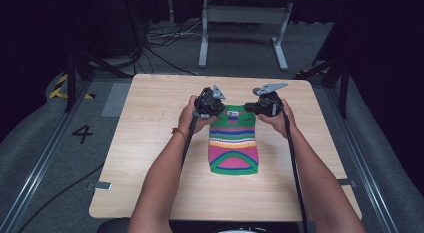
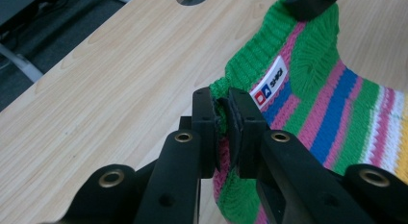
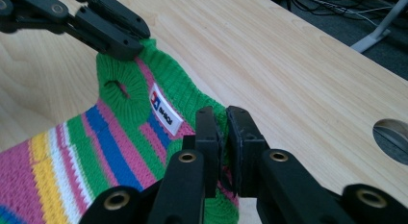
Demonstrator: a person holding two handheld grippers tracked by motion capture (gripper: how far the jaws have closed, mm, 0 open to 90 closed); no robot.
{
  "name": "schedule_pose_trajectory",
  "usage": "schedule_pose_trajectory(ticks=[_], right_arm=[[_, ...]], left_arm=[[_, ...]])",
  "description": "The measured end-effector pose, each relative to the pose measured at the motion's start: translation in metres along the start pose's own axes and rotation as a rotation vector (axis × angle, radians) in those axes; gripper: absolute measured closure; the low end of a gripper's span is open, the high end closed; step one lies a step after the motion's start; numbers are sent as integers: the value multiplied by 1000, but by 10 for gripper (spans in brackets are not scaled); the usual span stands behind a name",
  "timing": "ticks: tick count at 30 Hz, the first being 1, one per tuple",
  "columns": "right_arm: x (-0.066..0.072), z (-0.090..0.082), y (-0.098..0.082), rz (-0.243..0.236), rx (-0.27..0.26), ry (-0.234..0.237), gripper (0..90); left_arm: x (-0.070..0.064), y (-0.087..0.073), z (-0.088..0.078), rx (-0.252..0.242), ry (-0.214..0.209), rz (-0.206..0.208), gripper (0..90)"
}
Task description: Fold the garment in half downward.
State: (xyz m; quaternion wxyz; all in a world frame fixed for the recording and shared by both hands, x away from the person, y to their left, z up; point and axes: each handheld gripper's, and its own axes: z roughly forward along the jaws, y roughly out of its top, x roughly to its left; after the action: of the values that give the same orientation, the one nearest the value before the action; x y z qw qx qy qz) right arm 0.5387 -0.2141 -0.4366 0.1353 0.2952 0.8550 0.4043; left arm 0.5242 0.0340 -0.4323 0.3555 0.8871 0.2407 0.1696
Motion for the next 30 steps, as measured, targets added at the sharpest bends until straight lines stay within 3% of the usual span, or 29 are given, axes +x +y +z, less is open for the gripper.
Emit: schedule_pose_trajectory(ticks=[5,14,21,30], right_arm=[[13,-12,-5,-50,-7,17,843],[33,-33,-20,-88,-38,65,841],[52,-38,-29,-153,2,102,841],[70,-45,-42,-177,13,150,835]], left_arm=[[-14,-3,-13,-13,-14,54,826],[-35,-16,-28,-25,-57,110,829],[-53,-24,-31,-19,-91,168,830],[-69,-35,-36,-7,-116,208,830]])
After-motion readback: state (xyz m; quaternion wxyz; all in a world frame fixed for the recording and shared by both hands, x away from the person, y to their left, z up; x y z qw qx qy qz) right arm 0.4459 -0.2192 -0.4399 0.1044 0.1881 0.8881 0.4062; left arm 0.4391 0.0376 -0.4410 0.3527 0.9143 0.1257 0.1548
